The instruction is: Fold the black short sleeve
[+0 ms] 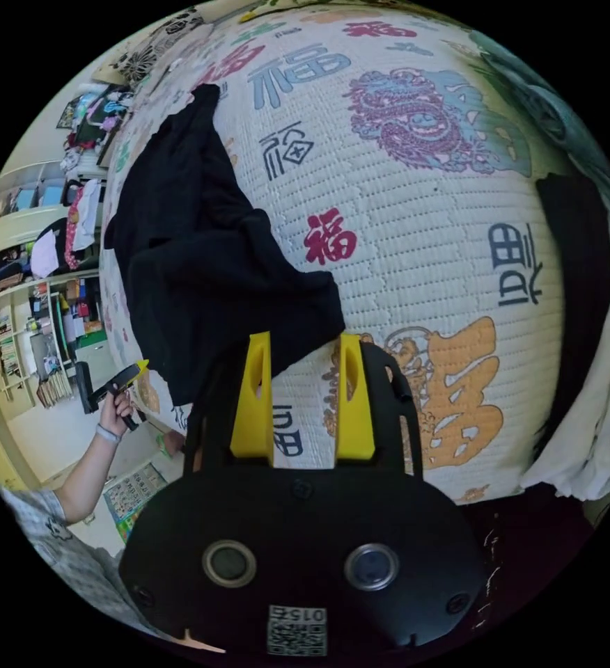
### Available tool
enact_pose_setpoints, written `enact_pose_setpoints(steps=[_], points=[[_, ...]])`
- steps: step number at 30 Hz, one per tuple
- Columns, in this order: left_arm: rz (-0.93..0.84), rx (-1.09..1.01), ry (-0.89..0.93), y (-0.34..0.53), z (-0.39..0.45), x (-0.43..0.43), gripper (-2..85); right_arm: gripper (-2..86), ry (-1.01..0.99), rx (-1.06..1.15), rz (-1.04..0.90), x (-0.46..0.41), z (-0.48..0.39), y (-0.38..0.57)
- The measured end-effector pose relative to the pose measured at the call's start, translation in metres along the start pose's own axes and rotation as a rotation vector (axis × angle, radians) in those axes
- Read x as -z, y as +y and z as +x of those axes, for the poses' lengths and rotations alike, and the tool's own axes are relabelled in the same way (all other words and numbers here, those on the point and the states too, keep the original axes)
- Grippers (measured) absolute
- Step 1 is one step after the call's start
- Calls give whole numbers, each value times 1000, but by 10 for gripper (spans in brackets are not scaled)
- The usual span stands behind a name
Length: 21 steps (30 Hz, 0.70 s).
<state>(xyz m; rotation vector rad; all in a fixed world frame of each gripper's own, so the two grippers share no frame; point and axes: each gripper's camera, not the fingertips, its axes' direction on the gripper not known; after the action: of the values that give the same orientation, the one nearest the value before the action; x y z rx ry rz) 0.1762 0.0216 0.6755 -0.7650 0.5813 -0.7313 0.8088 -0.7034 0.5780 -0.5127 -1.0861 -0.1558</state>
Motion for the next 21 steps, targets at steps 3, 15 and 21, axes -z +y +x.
enact_pose_setpoints(steps=[3, 15, 21], points=[[-20, -49, -116, -12, 14, 0, 119, 132, 101, -30, -29, 1, -1, -5], [31, 47, -139, -46, 10, 17, 37, 18, 19, 24, -79, 25, 28, 25], [40, -63, 16, -41, 1, 60, -1, 5, -223, -25, -66, 83, 74, 89]])
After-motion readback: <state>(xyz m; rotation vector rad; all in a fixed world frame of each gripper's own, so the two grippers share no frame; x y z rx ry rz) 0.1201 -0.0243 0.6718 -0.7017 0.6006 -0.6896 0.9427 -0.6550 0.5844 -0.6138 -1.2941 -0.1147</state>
